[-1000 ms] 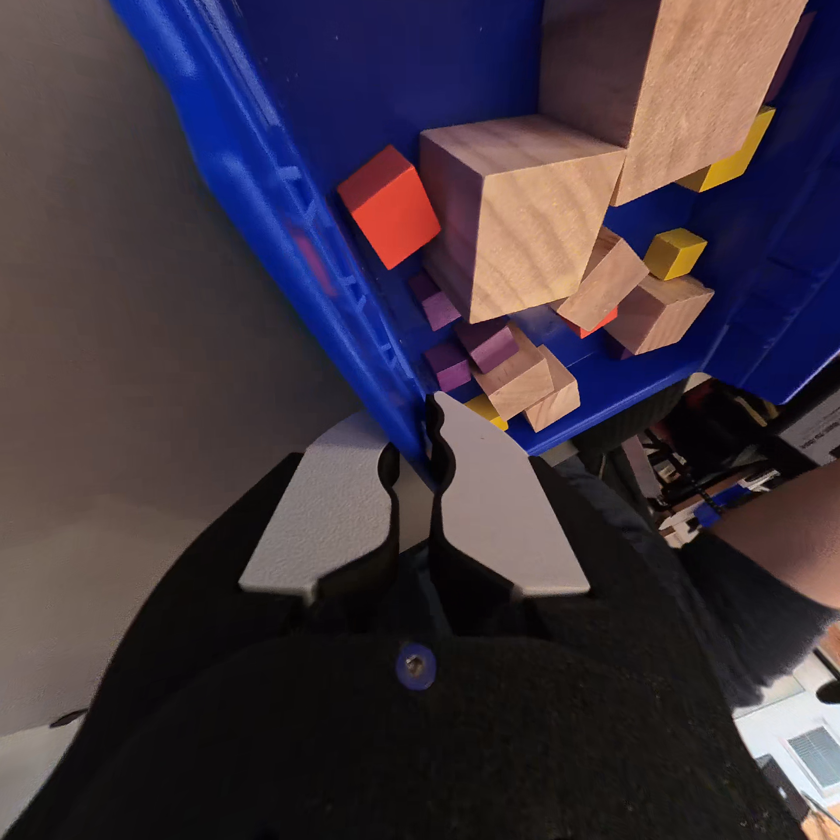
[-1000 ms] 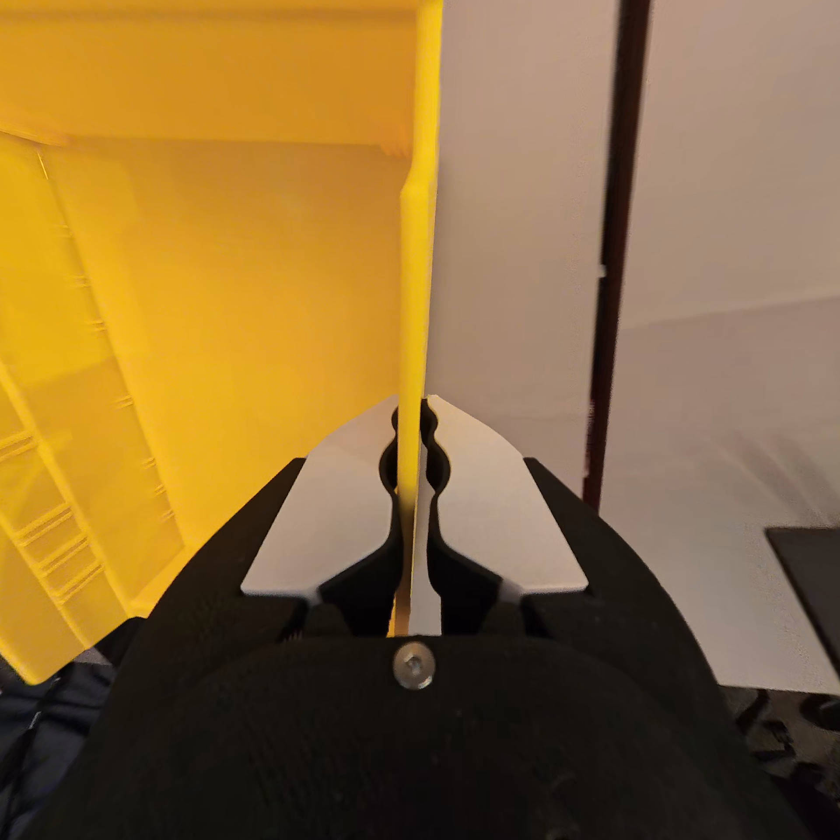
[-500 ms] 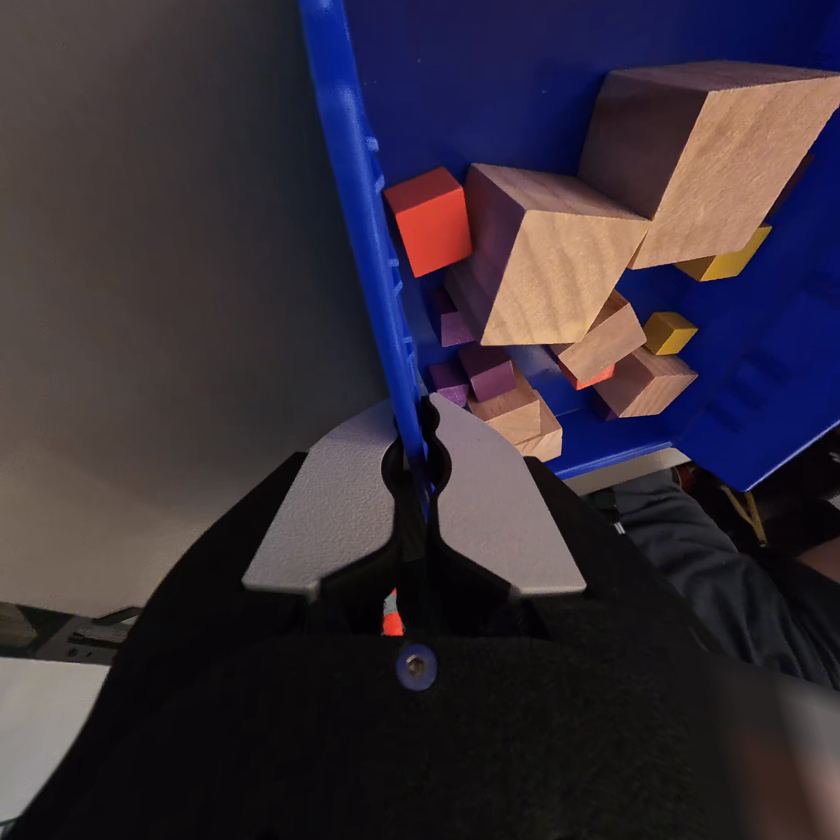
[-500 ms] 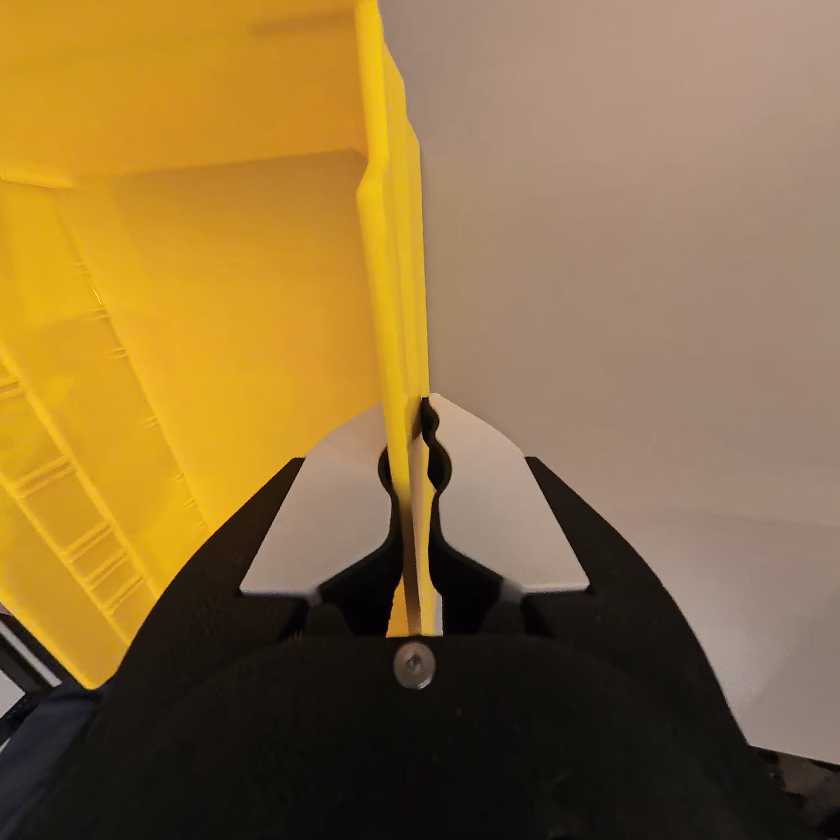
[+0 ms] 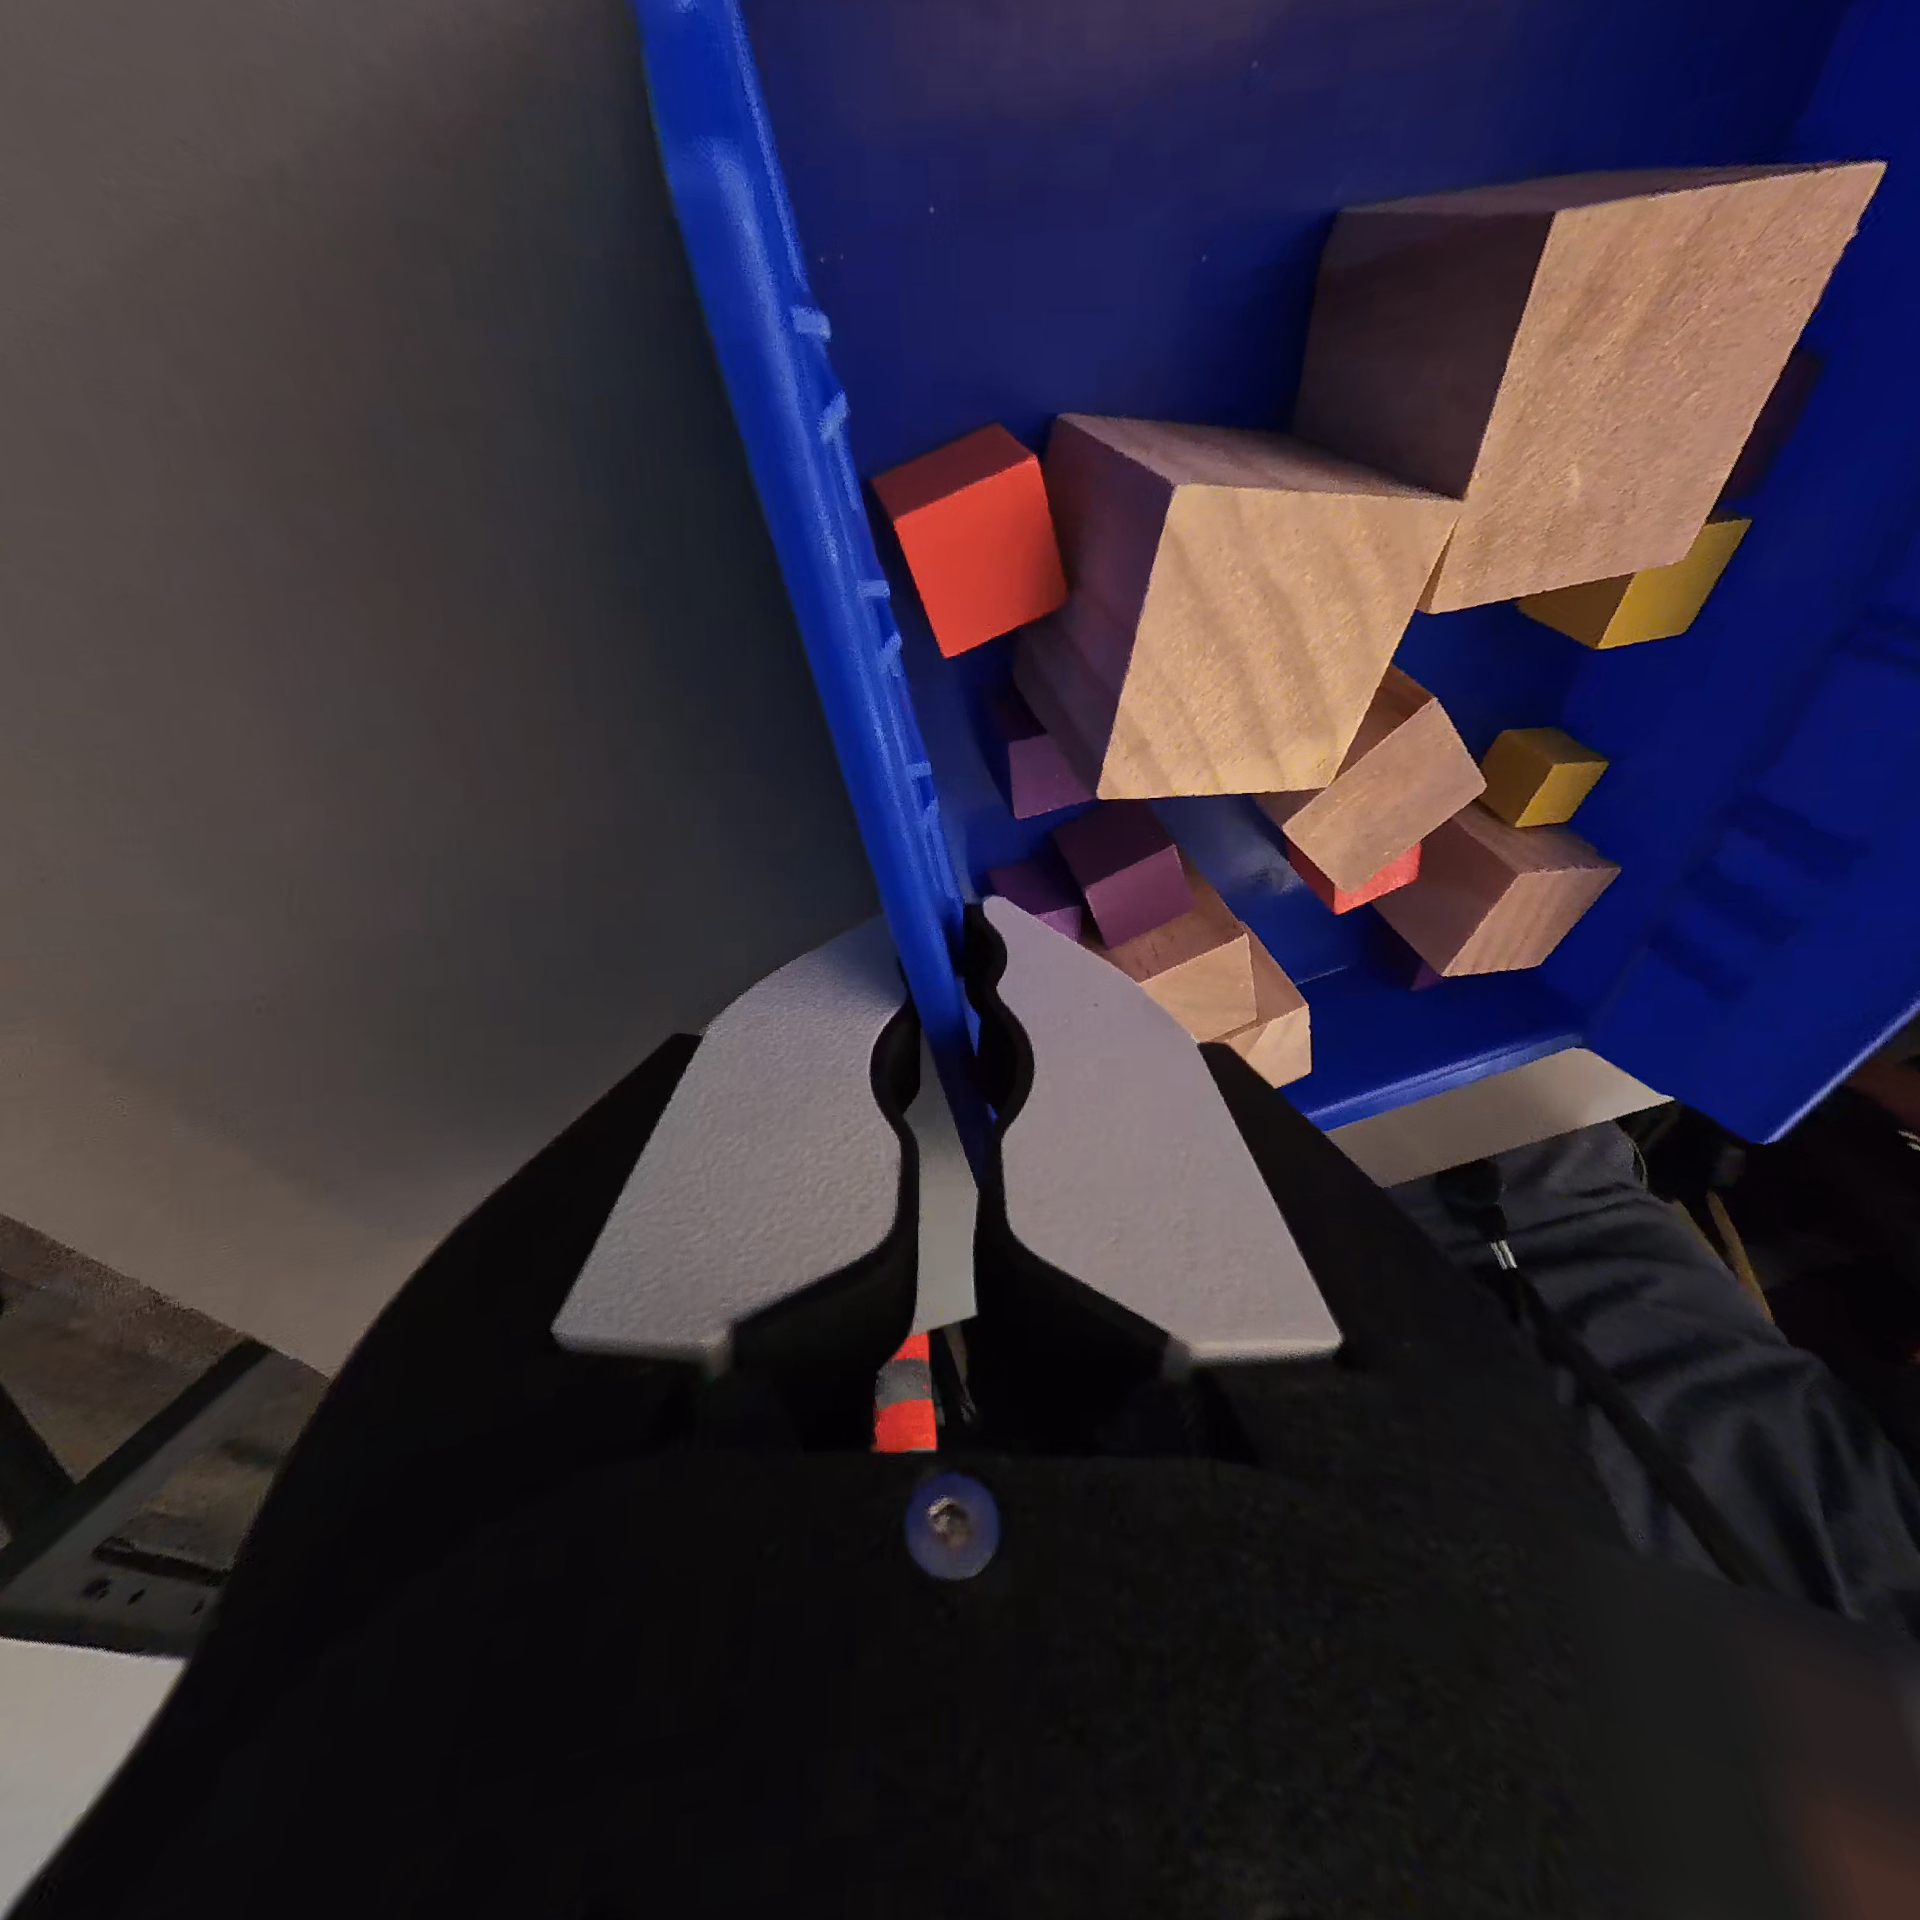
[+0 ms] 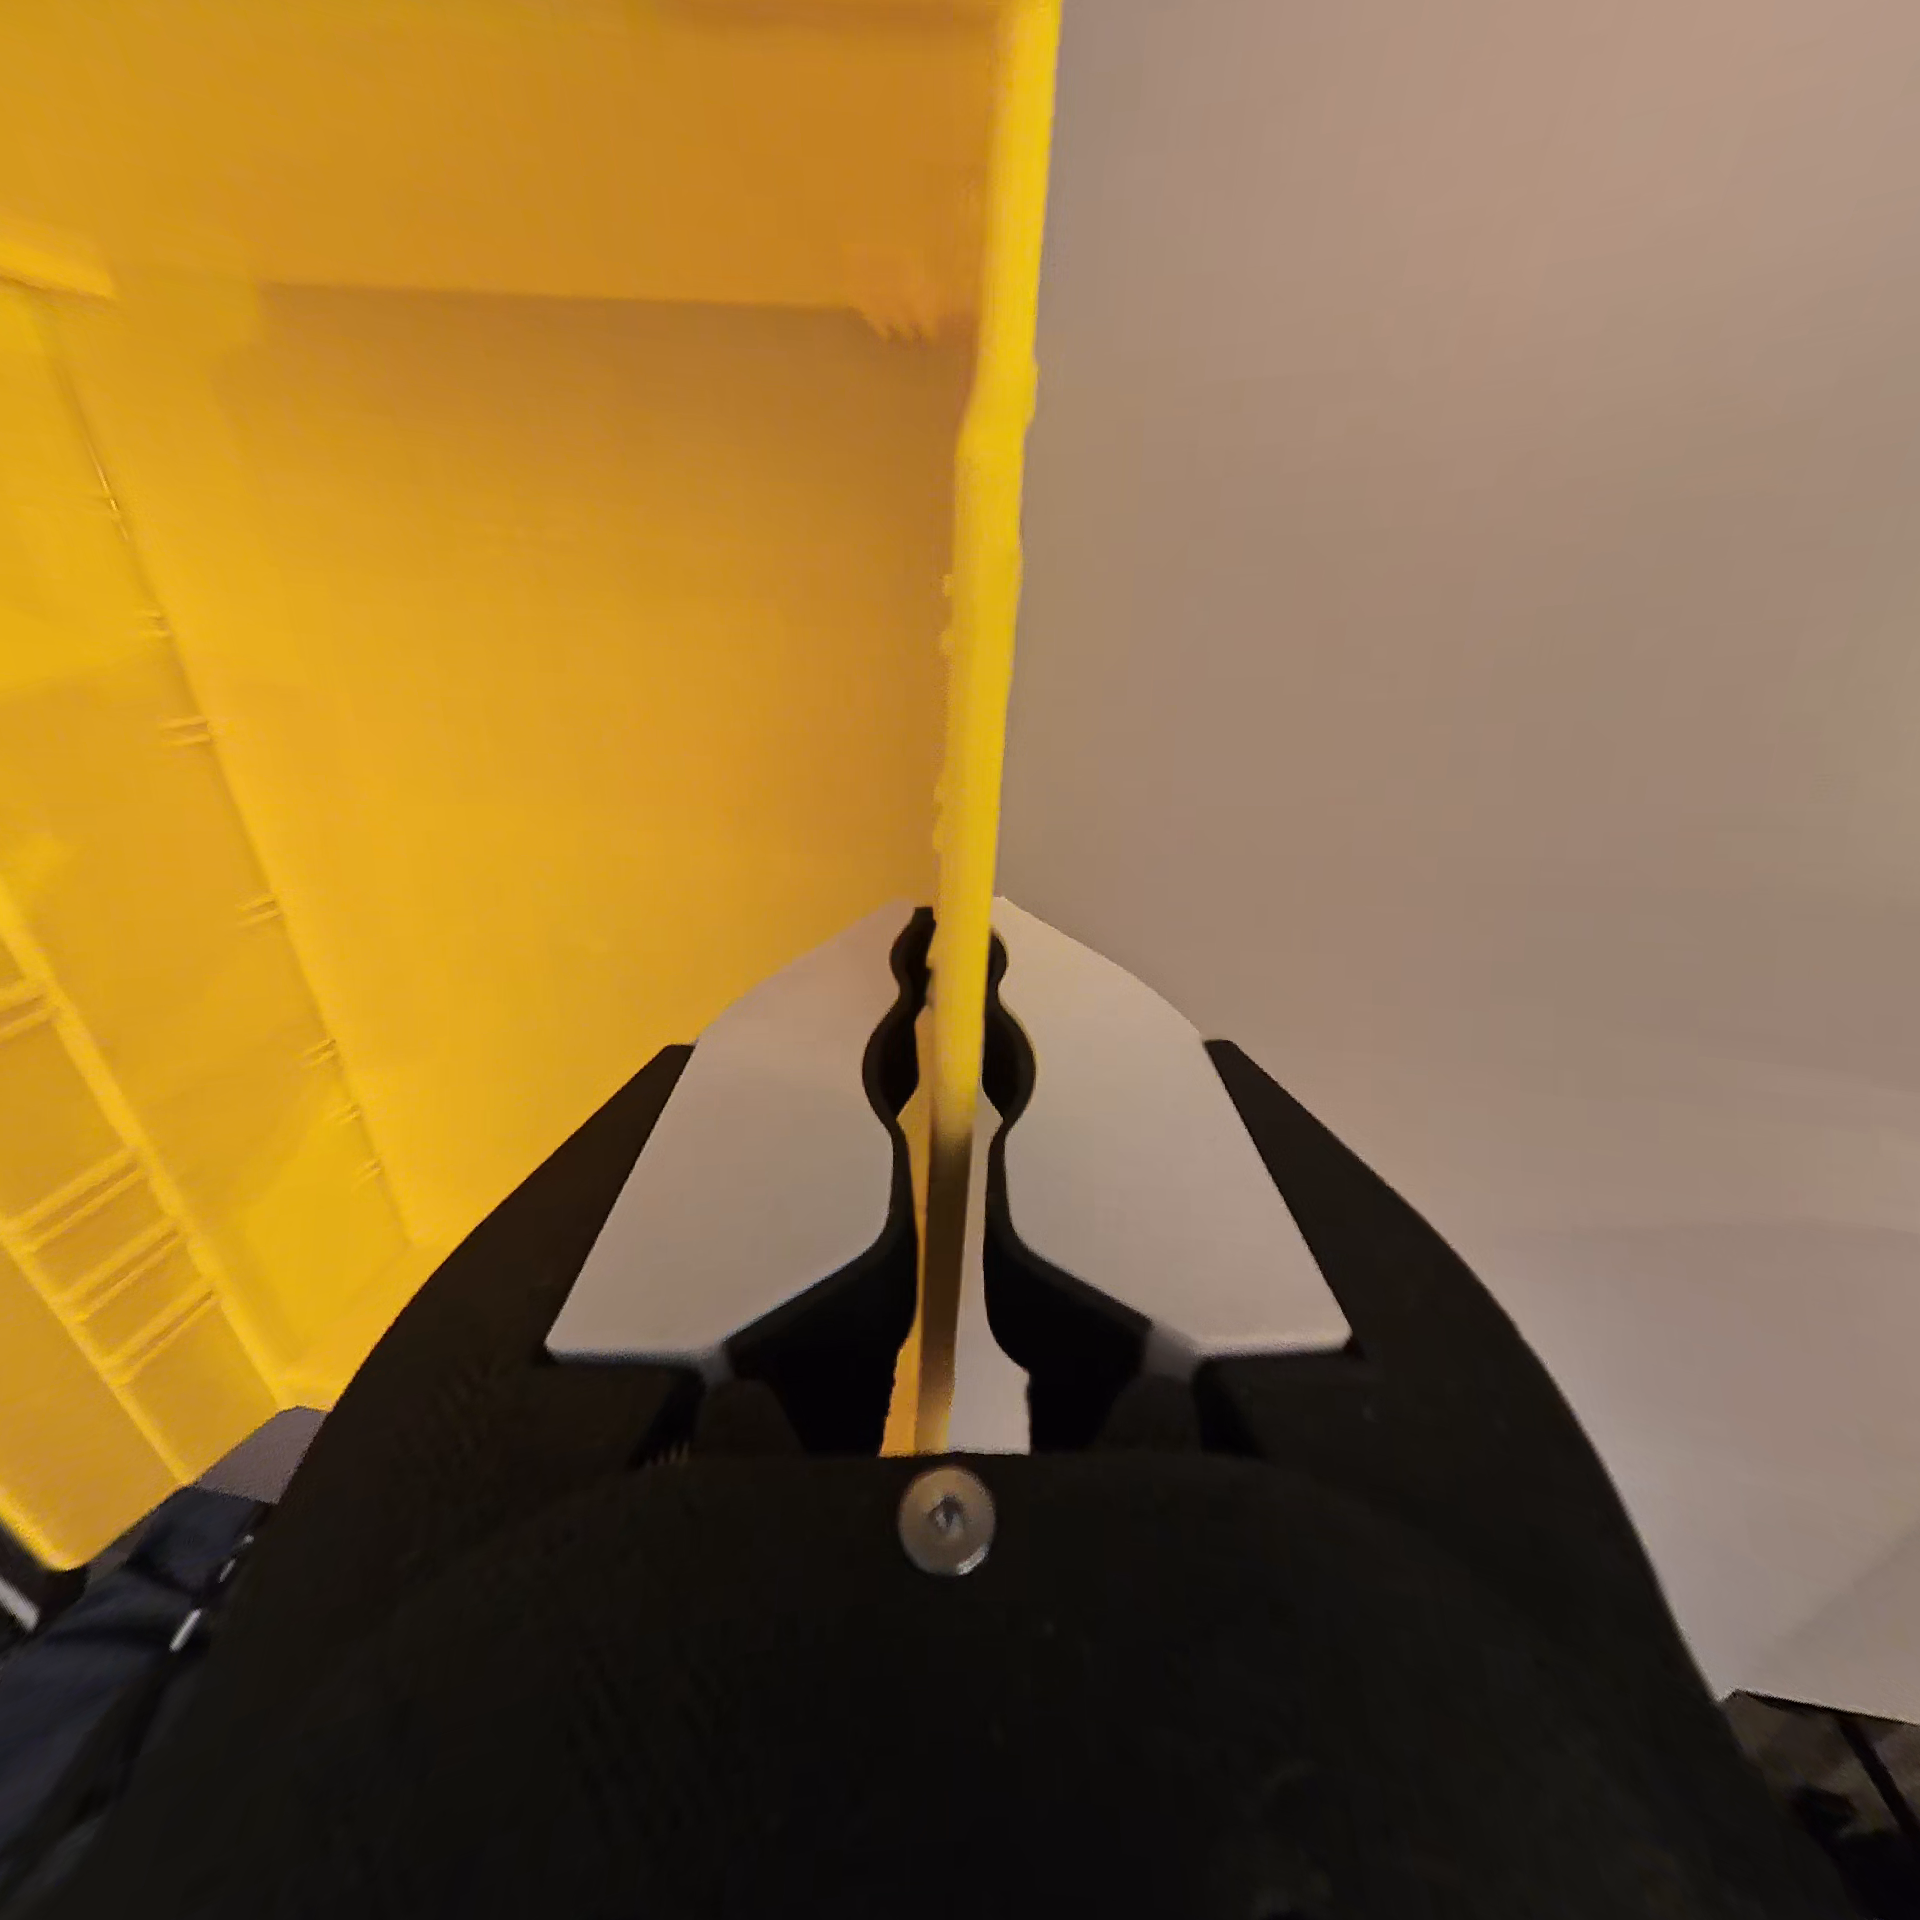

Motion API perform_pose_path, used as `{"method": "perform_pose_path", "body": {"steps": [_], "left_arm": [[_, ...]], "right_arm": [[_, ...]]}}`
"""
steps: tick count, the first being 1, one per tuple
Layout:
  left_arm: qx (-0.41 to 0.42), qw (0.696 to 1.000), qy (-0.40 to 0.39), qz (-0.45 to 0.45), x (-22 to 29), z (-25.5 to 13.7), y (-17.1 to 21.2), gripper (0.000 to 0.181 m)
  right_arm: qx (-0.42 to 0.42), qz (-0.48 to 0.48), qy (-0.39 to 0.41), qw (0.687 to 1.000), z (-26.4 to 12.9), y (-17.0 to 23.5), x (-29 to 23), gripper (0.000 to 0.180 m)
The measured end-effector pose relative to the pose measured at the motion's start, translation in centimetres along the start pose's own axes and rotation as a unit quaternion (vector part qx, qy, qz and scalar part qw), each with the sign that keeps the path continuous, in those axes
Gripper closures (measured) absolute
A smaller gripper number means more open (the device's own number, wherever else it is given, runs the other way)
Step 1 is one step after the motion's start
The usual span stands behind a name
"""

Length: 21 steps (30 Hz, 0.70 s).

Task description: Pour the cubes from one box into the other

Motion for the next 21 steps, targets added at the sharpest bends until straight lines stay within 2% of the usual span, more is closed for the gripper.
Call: {"method": "perform_pose_path", "body": {"steps": [3,6,8,11,13,14,17,19,21], "left_arm": [[0.009,1.000,0.005,0.008,-0.2,0.0,0.0,0.176],[0.011,1.000,-0.001,0.016,-0.2,-0.1,-0.1,0.176],[0.009,1.000,-0.003,0.020,-0.3,-0.1,-0.1,0.176],[0.014,1.000,-0.004,0.014,-0.5,-0.2,-0.4,0.176],[0.028,1.000,-0.004,0.010,-0.7,-0.3,-0.6,0.176],[0.040,0.999,-0.004,0.006,-0.8,-0.4,-0.7,0.176],[0.070,0.998,-0.003,-0.003,-1.0,-0.4,-0.7,0.176],[0.094,0.995,0.006,-0.013,-1.0,-0.5,-0.5,0.176],[0.113,0.993,0.025,-0.016,-1.1,-0.6,-0.2,0.175]], "right_arm": [[0.015,0.029,0.052,0.998,-1.7,-0.4,0.3,0.163],[0.102,0.005,0.151,0.983,-6.5,-2.4,-1.5,0.159],[0.217,-0.050,0.179,0.958,-10.1,-4.5,-6.2,0.154],[0.373,-0.159,0.095,0.909,-12.7,-7.3,-17.7,0.147],[0.430,-0.208,0.016,0.879,-12.0,-8.7,-25.3,0.148],[0.427,-0.232,-0.035,0.873,-10.7,-9.1,-28.9,0.148],[0.316,-0.261,-0.170,0.896,-4.9,-9.8,-37.9,0.144],[0.284,-0.269,-0.164,0.906,-2.0,-10.6,-41.5,0.137],[0.291,-0.275,-0.129,0.907,-0.7,-11.8,-43.7,0.135]]}}
Point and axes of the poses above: each gripper's, where its closed fingertips meet, z out along the fingers, y out of its underside, x = y × z across the jaws, the point moved 5 cm from there along -z, back along the fingers, and after that the axes turned 15 degrees about -z, right-handed, at the moved point
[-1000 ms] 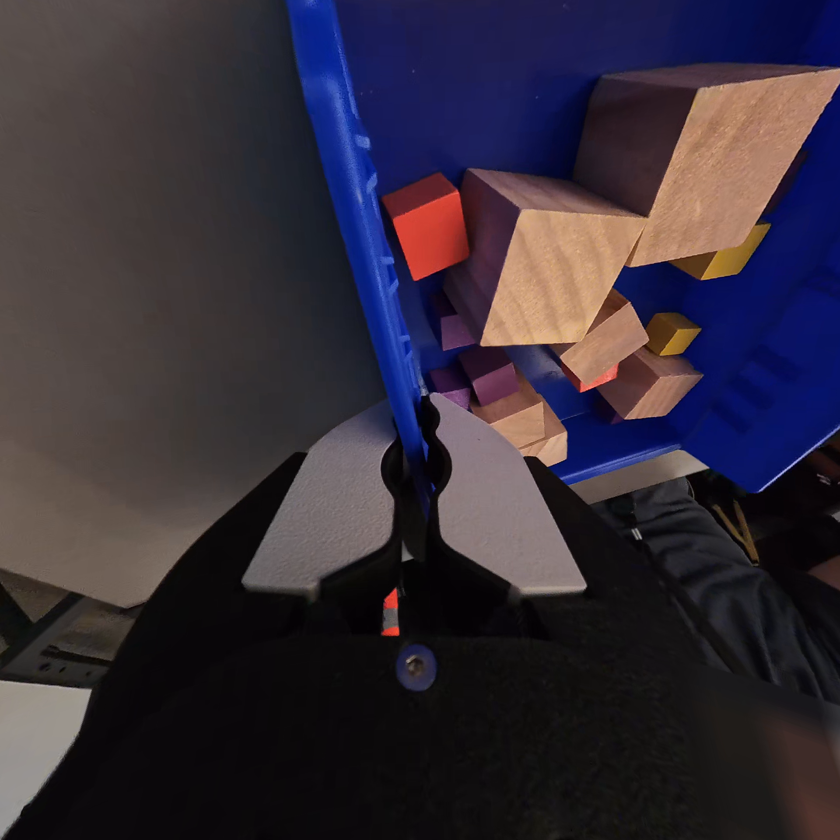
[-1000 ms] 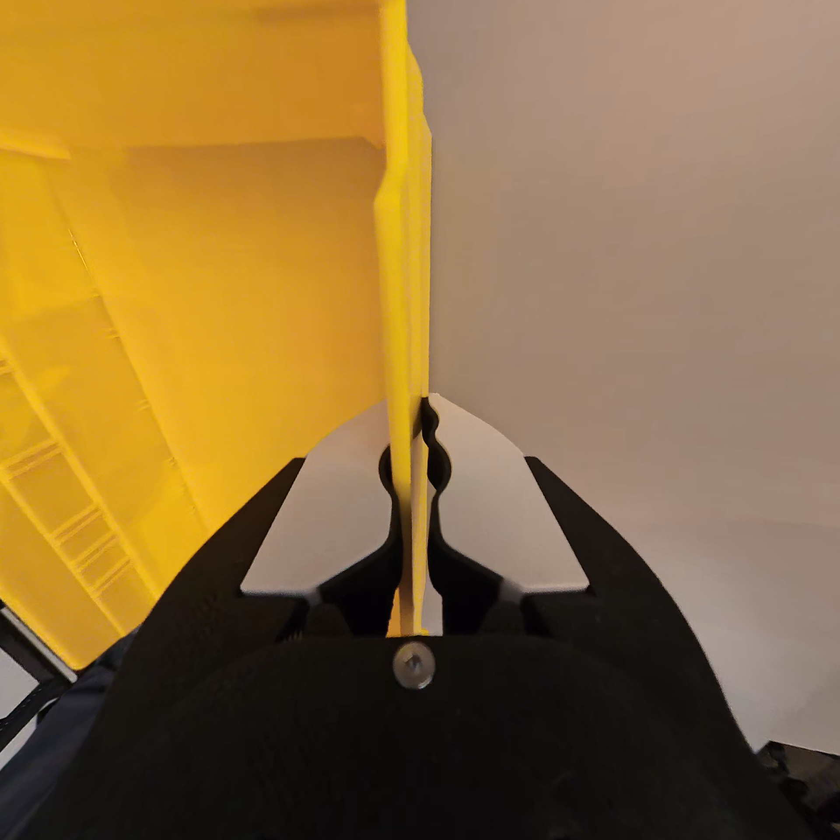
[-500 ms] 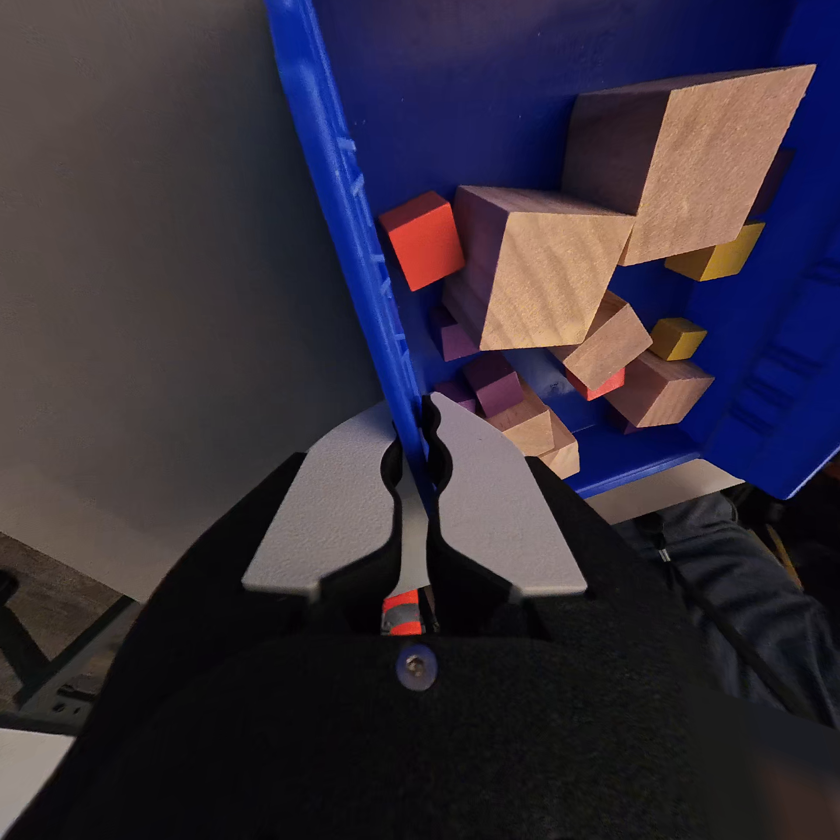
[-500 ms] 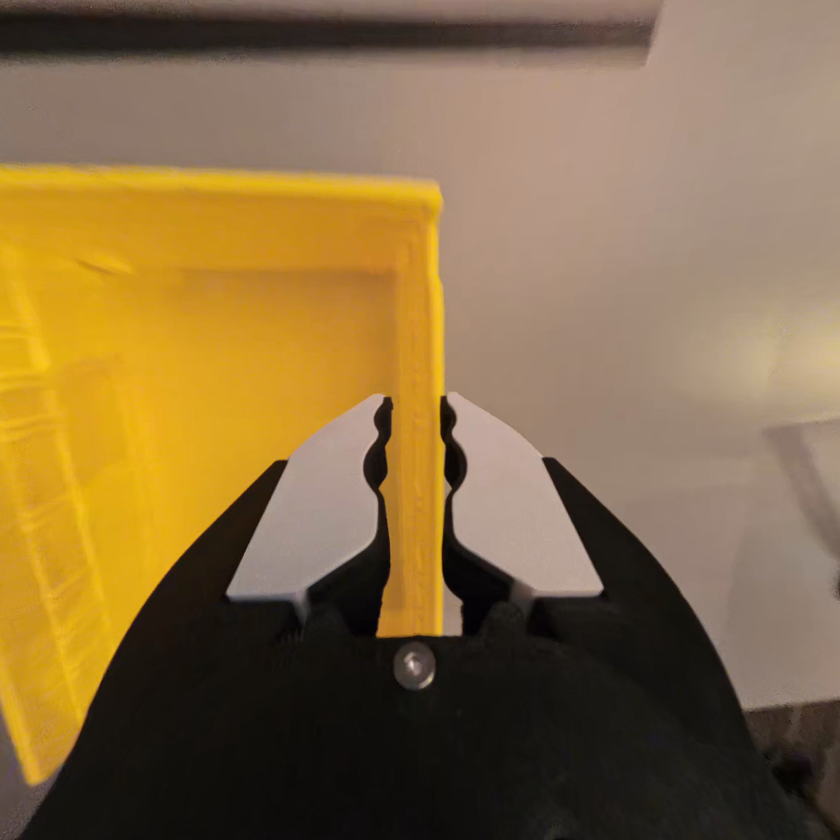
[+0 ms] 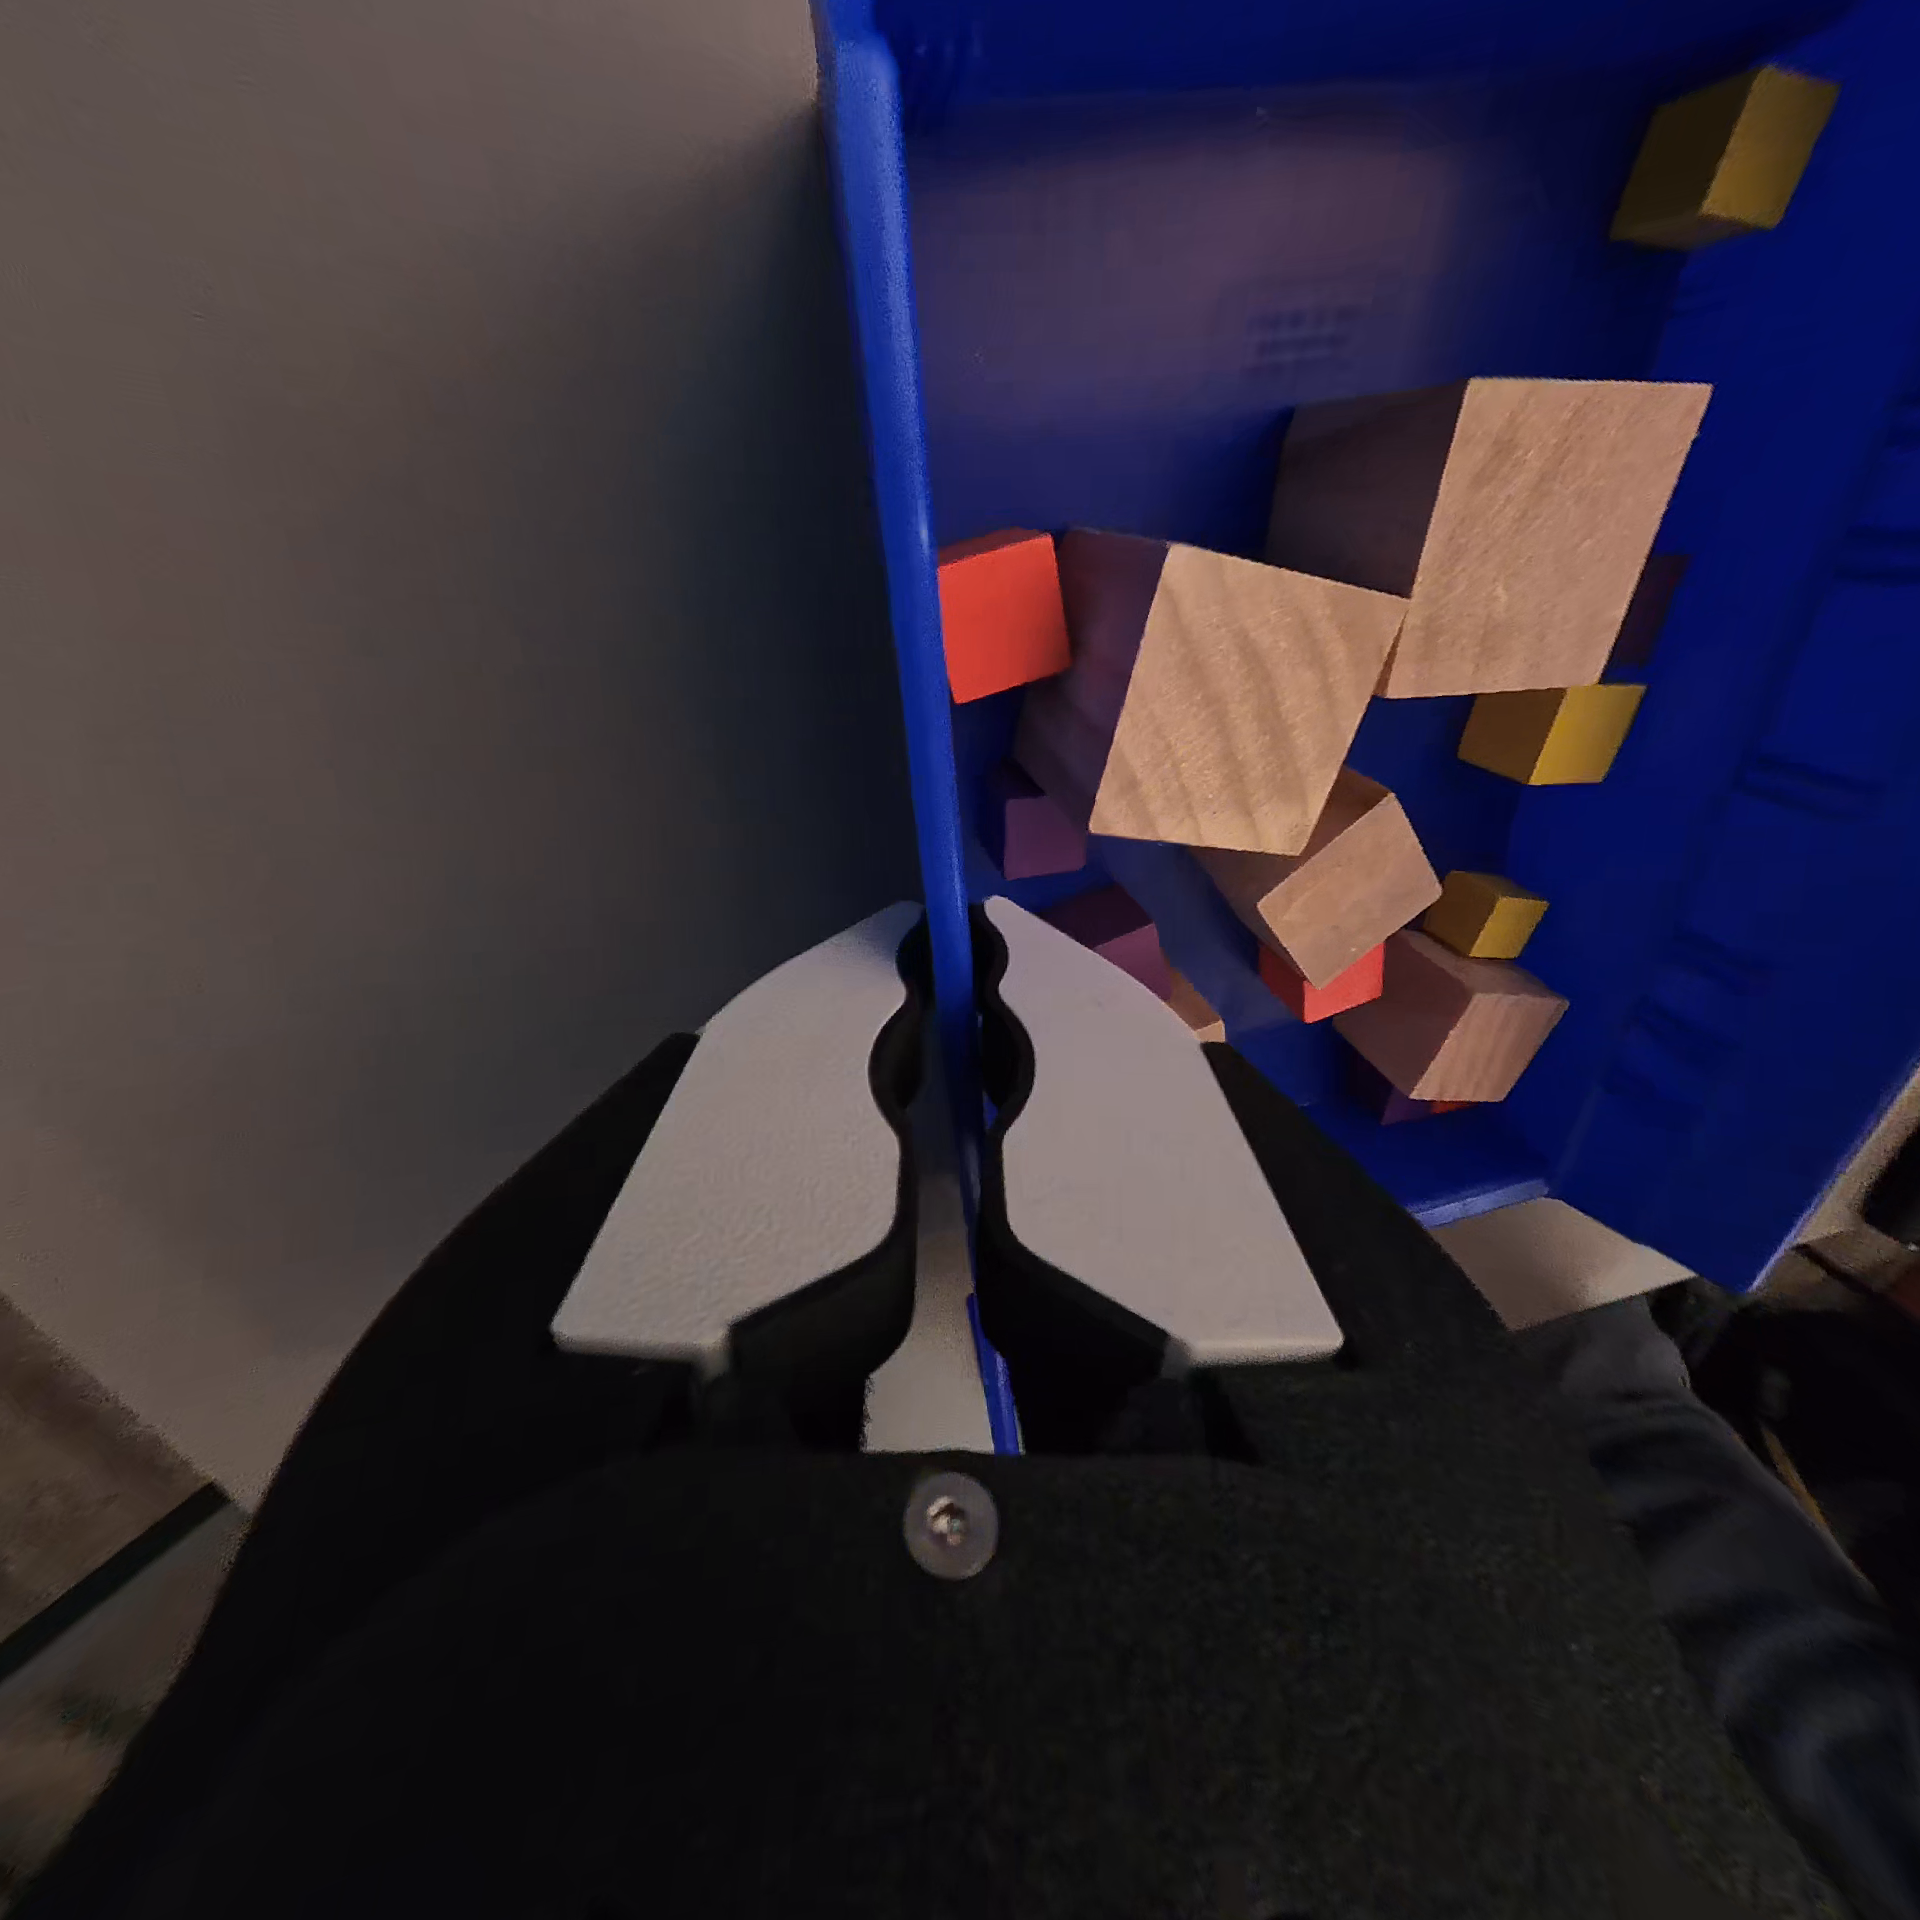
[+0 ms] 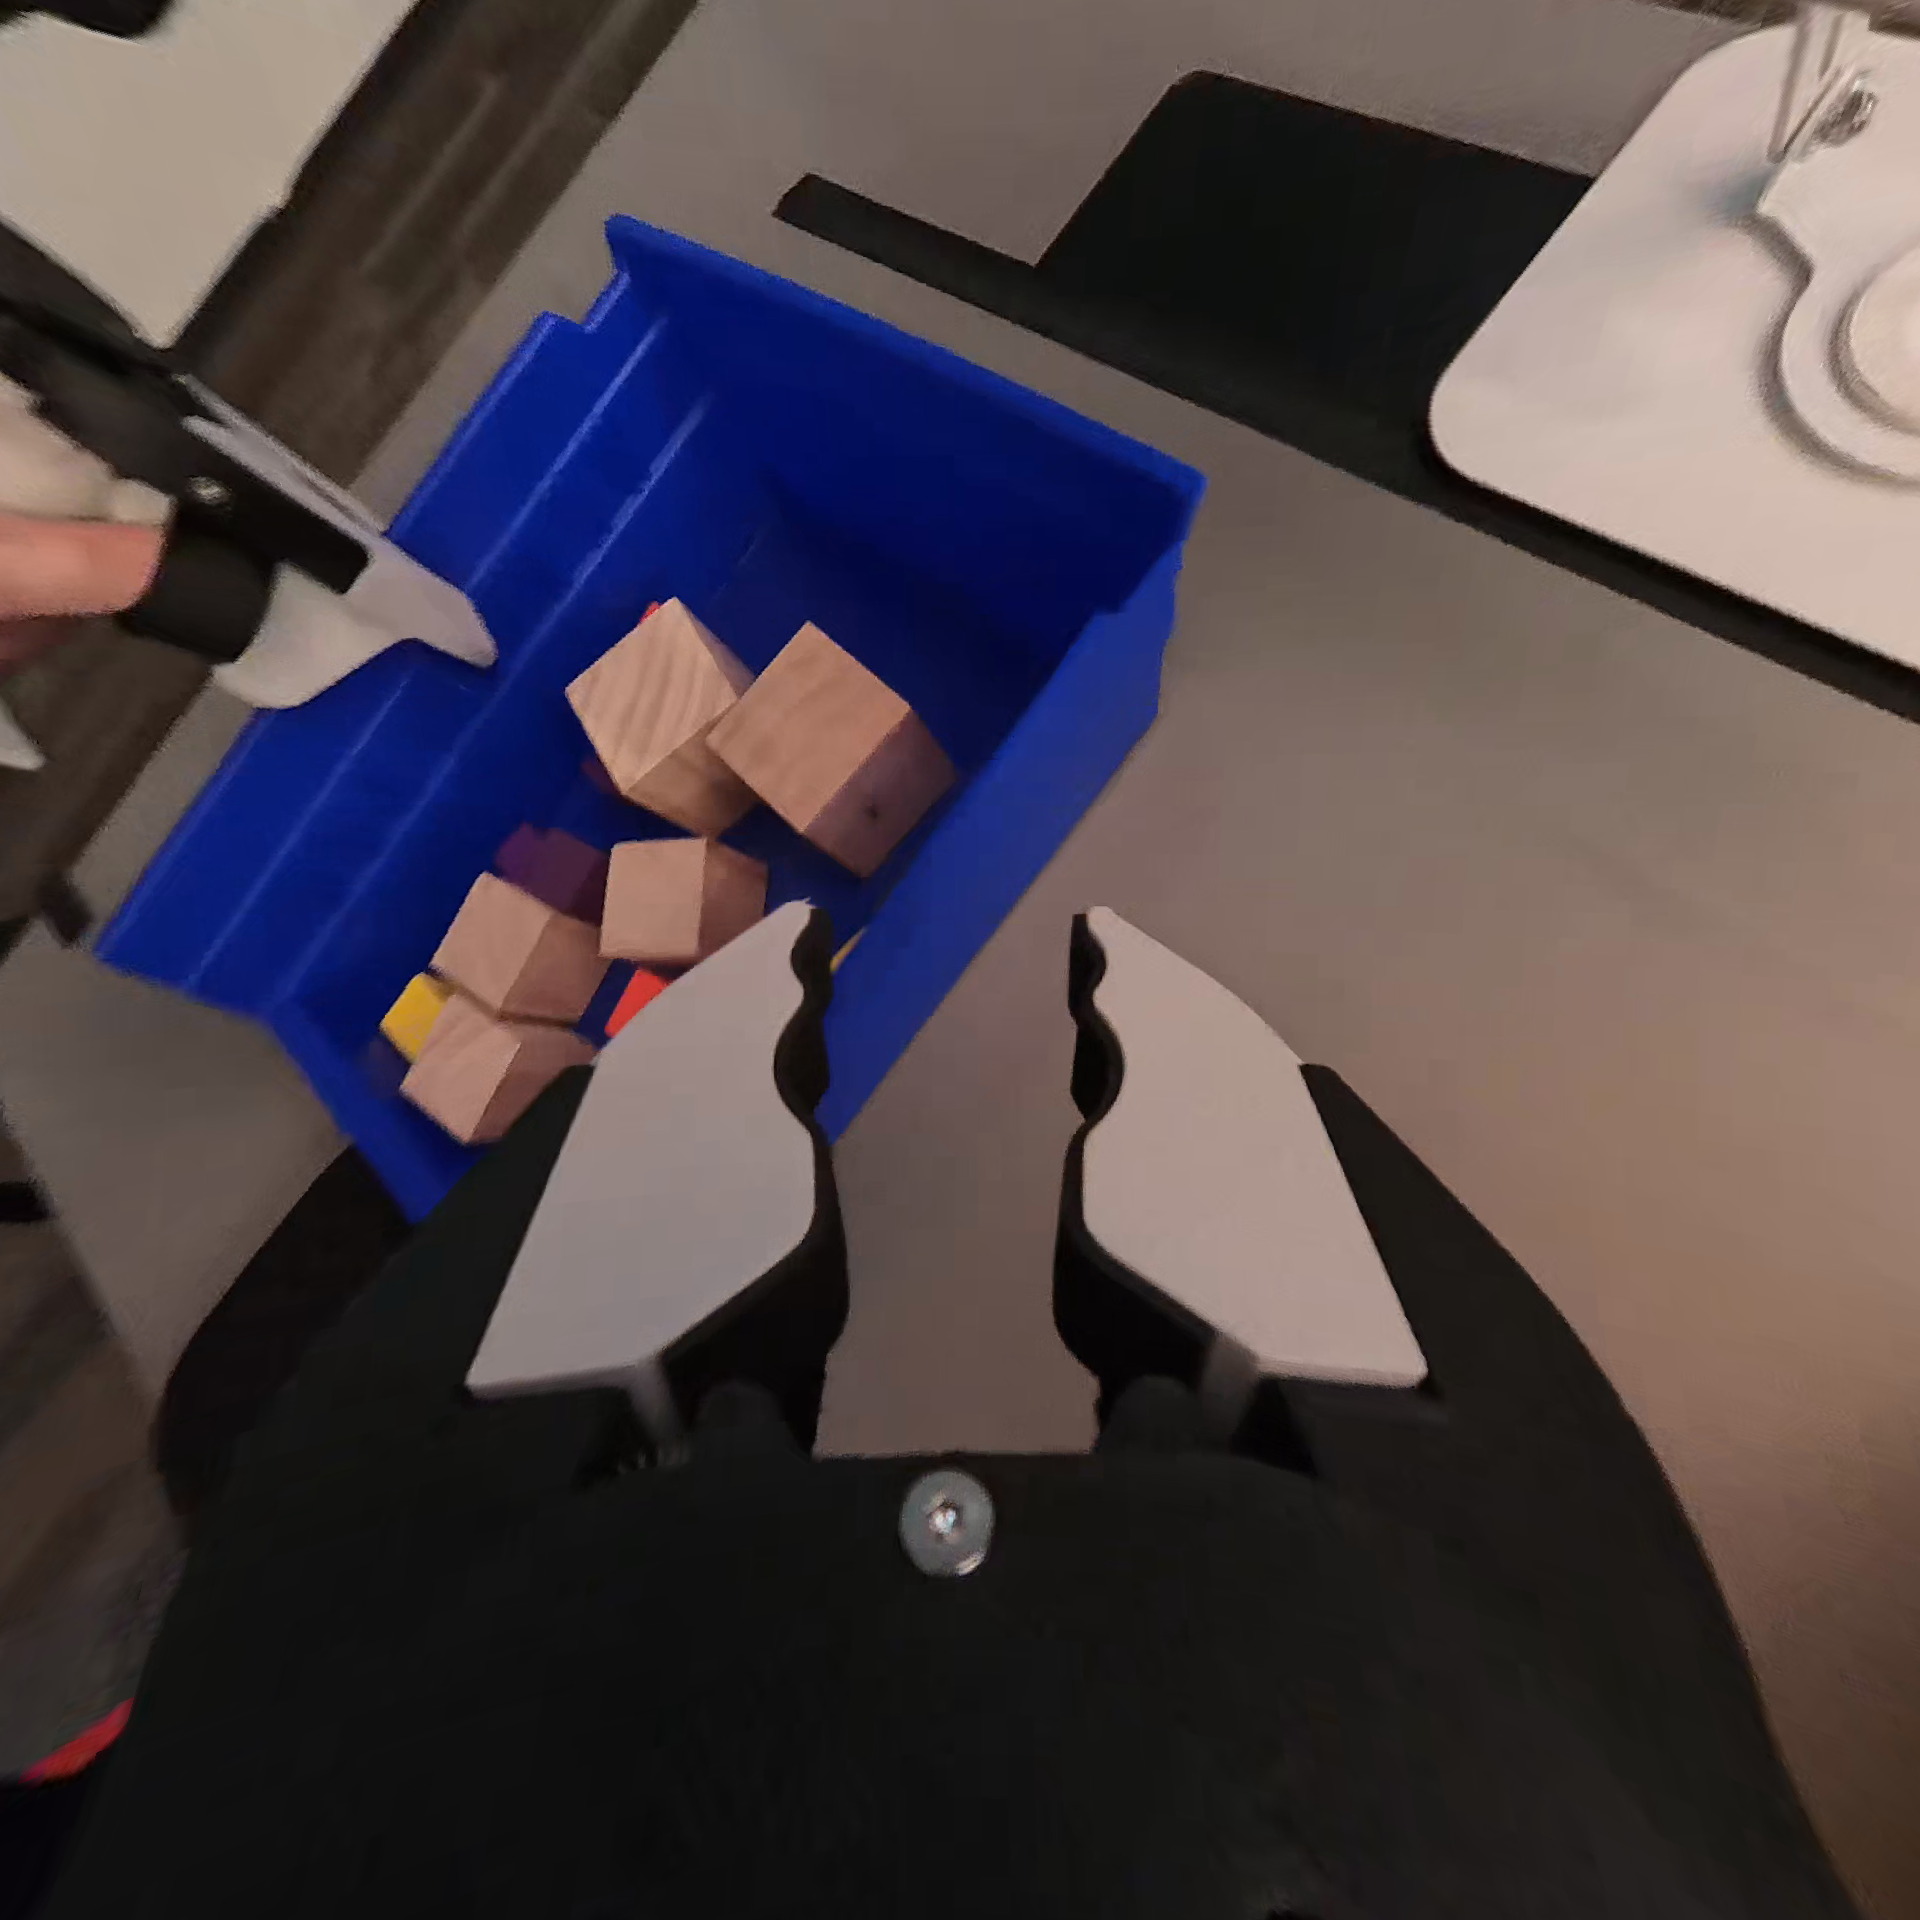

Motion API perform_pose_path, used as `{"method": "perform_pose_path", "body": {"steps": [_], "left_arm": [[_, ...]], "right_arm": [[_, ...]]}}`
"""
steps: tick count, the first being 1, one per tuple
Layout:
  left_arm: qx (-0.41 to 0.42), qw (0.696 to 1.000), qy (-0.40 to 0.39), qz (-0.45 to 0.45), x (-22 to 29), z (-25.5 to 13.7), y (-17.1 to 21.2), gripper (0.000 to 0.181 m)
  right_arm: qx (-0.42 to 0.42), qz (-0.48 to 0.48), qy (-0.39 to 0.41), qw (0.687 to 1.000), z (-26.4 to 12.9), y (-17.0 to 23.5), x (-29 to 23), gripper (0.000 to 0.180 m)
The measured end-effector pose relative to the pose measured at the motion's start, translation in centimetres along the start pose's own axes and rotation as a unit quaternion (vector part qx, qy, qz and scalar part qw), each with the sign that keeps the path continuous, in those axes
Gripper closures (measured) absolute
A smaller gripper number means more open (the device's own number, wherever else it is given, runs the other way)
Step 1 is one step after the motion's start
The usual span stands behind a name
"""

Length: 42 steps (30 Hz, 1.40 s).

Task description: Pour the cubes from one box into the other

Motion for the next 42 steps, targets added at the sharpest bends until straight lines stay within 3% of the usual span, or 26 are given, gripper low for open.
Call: {"method": "perform_pose_path", "body": {"steps": [2,7,11,16,30,42], "left_arm": [[-0.001,1.000,0.022,-0.007,-0.2,-0.1,0.6,0.173],[-0.020,0.998,0.061,-0.021,-0.7,0.4,1.5,0.164],[-0.100,0.995,0.022,-0.006,-1.0,2.0,3.7,0.170],[-0.080,0.997,-0.011,0.005,-1.0,2.1,3.8,0.174],[-0.083,0.995,-0.057,0.026,-0.7,2.4,3.5,0.174],[-0.082,0.995,-0.055,0.006,-0.6,2.4,3.8,0.175]], "right_arm": [[-0.039,-0.001,0.005,0.999,2.1,-0.2,-0.9,0.127],[-0.171,0.032,0.029,0.984,5.8,0.3,-1.1,0.127],[-0.227,0.076,0.027,0.971,7.6,0.3,-1.2,0.131],[-0.300,0.083,0.064,0.948,9.4,1.6,-0.8,0.158],[-0.293,0.141,0.046,0.945,10.5,2.1,-0.4,0.171],[-0.297,0.129,0.050,0.945,10.3,2.2,-0.5,0.168]]}}
Point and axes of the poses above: each gripper's, where its closed fingertips meet, z out along the fingers, y out of its underside, x = y × z across the jaws, the point moved 5 cm from there along -z, back along the fingers, and after that the axes turned 15 degrees about -z, right-handed, at the moved point
